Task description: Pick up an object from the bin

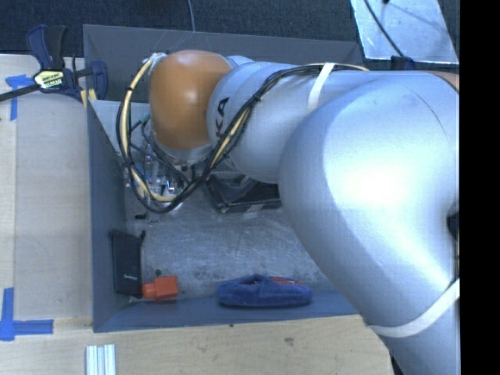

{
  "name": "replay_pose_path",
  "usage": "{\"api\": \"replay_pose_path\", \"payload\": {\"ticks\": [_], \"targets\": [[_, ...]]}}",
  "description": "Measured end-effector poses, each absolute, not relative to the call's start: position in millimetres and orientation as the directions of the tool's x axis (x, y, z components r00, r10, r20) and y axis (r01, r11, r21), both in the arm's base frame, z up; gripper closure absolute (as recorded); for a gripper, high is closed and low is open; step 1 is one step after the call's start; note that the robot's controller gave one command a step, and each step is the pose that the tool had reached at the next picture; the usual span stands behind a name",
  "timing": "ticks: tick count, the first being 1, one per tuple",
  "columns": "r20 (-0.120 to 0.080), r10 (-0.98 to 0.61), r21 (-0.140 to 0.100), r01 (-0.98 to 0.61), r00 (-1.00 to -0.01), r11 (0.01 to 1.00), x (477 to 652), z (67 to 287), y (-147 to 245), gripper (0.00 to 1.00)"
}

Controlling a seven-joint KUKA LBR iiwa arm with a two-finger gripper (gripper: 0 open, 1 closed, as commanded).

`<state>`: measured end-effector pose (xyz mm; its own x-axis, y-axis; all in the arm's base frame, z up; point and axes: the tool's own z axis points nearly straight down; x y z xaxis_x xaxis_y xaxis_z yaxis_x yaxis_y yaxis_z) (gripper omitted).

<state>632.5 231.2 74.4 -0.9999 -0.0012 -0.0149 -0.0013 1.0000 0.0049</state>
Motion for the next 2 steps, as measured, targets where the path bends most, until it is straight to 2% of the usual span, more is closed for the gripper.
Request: {"api": "replay_pose_path", "payload": {"ticks": [1,2], "targets": [[-0.021,0.0,0.007,0.0,-1.0,1.0,634.6,78,231,1.0],[-0.009,0.0,0.003,0.0,-1.0,1.0,636.9,125,232,1.0]]}}
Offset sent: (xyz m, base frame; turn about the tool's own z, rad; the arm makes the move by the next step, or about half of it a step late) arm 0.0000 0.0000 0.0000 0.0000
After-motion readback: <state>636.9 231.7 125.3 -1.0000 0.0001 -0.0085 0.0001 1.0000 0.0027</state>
